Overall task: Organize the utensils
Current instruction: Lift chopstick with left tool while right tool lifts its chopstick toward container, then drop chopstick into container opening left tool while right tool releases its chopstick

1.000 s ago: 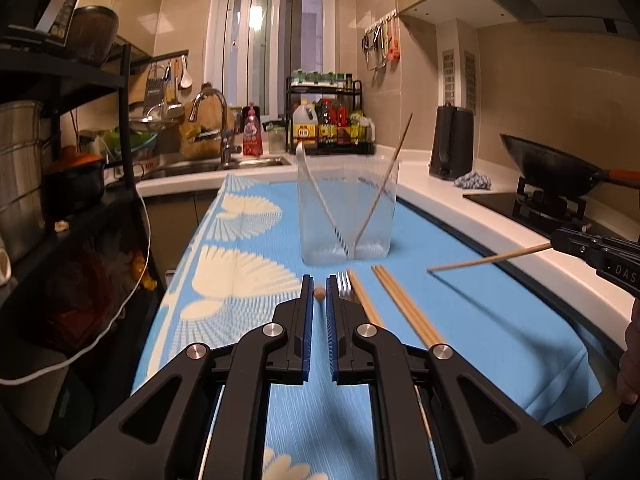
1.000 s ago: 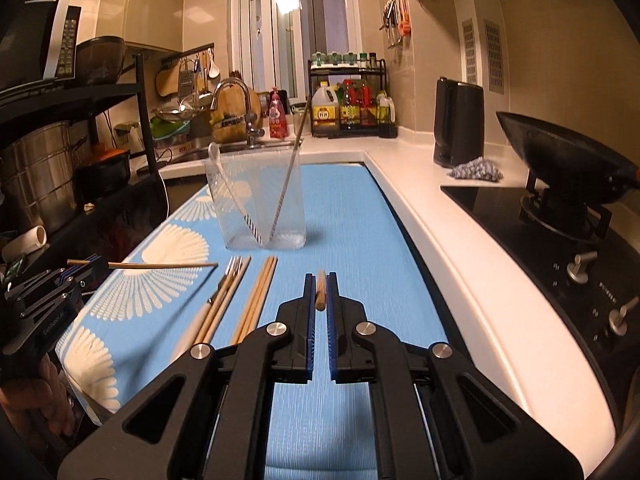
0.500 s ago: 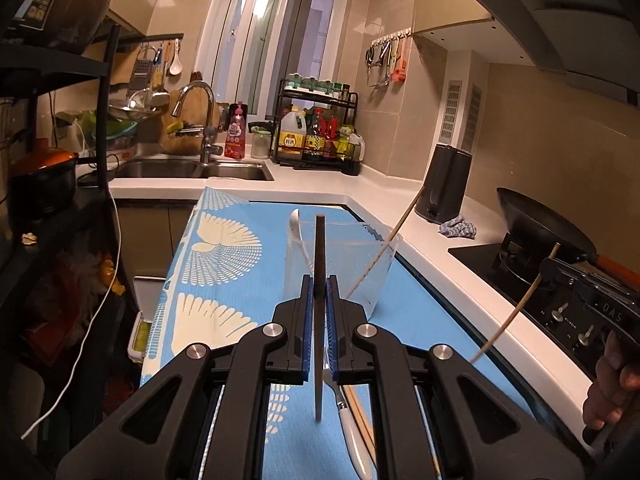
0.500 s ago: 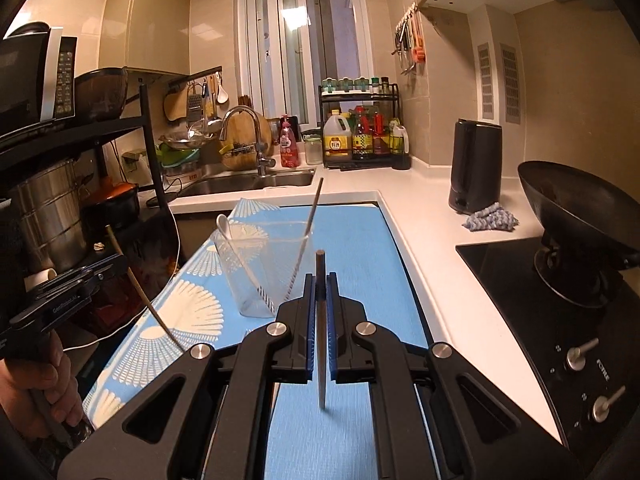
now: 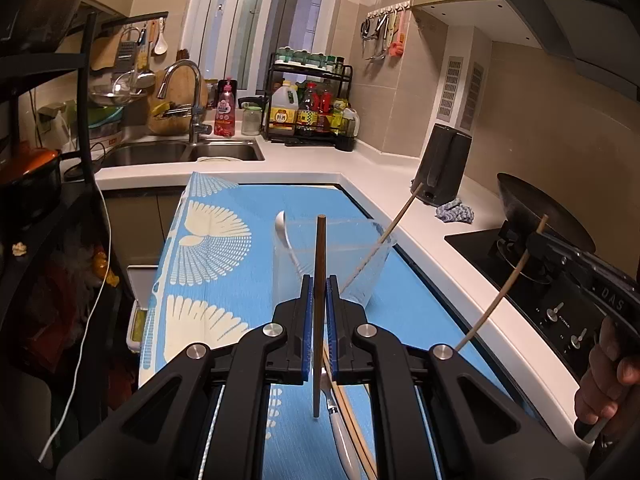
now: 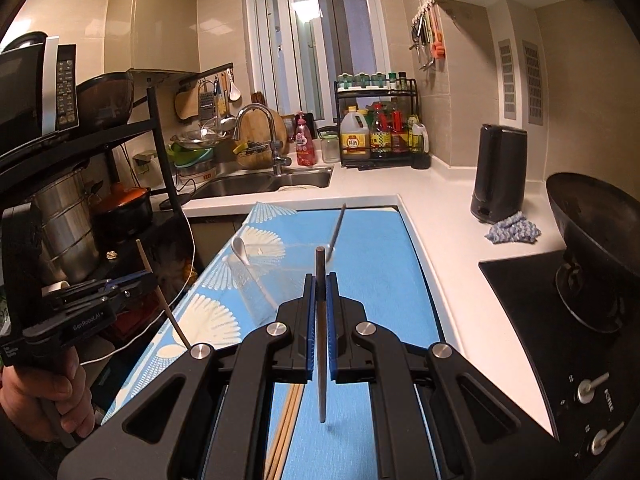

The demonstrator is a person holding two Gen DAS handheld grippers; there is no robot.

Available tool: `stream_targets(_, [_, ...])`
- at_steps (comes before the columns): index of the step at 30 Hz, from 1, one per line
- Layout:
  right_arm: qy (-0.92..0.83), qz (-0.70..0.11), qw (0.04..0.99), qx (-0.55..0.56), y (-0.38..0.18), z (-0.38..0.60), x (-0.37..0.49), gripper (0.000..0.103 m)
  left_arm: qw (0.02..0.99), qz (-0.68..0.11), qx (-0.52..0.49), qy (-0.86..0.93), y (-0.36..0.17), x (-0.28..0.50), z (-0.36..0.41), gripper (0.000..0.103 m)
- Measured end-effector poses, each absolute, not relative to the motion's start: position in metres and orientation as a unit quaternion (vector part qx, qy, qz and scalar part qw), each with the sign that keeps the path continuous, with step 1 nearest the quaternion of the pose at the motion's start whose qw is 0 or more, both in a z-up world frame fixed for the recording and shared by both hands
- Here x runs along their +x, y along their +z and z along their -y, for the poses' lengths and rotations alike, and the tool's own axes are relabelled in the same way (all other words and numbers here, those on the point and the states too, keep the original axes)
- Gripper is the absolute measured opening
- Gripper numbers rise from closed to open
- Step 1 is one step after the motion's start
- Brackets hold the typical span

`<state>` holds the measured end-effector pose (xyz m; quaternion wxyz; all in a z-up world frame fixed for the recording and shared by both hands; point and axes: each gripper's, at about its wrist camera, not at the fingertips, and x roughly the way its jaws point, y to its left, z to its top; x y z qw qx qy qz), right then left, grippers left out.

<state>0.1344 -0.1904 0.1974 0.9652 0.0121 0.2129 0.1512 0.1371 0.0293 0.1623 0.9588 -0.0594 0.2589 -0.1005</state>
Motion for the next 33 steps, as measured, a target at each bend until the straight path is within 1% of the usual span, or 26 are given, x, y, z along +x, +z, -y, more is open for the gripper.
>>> stream_targets(8, [0.176,-0.18,0.968,0.014,0.251,0.176,0.162,0.005,0.956,-0.258,-0.072,-0.121,0.21,0.174,-0.037,0.006])
stream_targets(15, [0.188,-0.136,0.972,0.022,0.3,0.156,0.2,0.005,0.965,-0.219,-0.065,-0.129,0.265,0.215,-0.035,0.006])
stream_targets(19, [0.185,-0.105,0.977,0.021,0.313,0.147,0.22,0.005,0.97,-0.197,-0.071,-0.126,0.28,0.238,-0.037,0.006])
stream_targets(22, [0.181,-0.111,0.977,0.019,0.304,0.139,0.24,0.005,0.969,-0.202,-0.072,-0.121,0.272,0.257,-0.038,0.006])
stream_targets(29, [0.169,-0.164,0.972,0.027,0.239,0.139,0.279,0.005,0.955,-0.253,-0.081,-0.131,0.21,0.297,-0.036,0.006])
stream_targets(33, [0.168,-0.183,0.968,0.028,0.215,0.14,0.287,0.005,0.95,-0.27,-0.086,-0.135,0.18,0.307,-0.033,0.006])
